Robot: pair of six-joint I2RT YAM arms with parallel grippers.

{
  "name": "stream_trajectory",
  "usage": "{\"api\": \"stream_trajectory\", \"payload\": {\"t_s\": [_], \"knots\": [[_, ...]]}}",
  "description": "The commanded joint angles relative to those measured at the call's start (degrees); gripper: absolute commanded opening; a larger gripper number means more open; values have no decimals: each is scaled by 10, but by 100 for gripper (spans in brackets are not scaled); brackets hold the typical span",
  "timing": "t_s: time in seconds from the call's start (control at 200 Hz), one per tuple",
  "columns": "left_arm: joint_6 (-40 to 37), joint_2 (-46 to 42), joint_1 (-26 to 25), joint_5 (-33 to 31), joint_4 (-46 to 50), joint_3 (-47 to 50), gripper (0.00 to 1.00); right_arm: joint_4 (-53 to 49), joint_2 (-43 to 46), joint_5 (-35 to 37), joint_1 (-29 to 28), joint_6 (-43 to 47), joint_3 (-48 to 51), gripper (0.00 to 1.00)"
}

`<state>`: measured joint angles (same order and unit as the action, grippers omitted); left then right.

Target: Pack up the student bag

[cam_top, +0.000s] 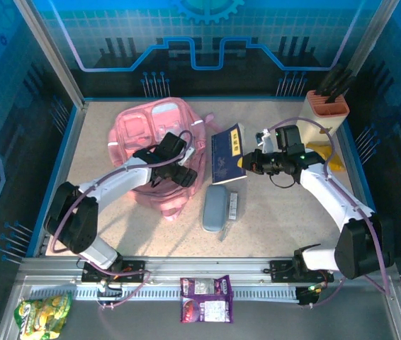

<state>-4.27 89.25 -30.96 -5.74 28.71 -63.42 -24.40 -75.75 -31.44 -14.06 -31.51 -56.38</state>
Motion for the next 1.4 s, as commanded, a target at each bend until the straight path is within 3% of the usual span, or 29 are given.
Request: {"api": "stream_trajectory", "payload": {"t_s": [0.0, 0.14, 0.315, 0.51, 0.625, 0.815, 0.996, 1.141, 1.321, 1.396], "knots": [[39, -36, -14, 66, 30, 15, 83, 16, 3, -20, 10, -1, 6, 0], [68, -42, -15, 117, 23, 45, 73, 21, 6, -24, 18, -4, 12, 0], [71, -11, -15, 88, 34, 50, 57, 21, 6, -30, 21, -3, 14, 0], [54, 1, -16, 80, 22, 25, 16, 16, 11, -33, 22, -2, 13, 0], [47, -3, -15, 44, 36, -8, 0, -4, 16, -37, 24, 4, 8, 0], [50, -39, -14, -13, 49, -83, 0, -28, 41, -71, 24, -9, 16, 0], [52, -59, -14, -63, 60, -166, 0, 8, 54, -103, -2, -66, 43, 0], [52, -54, -13, -100, 56, -215, 0, 74, 33, -100, -48, -122, 56, 0], [51, -43, -14, -87, 44, -242, 0, 217, -34, -103, -125, -195, 63, 0], [57, -40, -14, -93, 45, -249, 0, 253, -71, -69, -148, -205, 36, 0]]}}
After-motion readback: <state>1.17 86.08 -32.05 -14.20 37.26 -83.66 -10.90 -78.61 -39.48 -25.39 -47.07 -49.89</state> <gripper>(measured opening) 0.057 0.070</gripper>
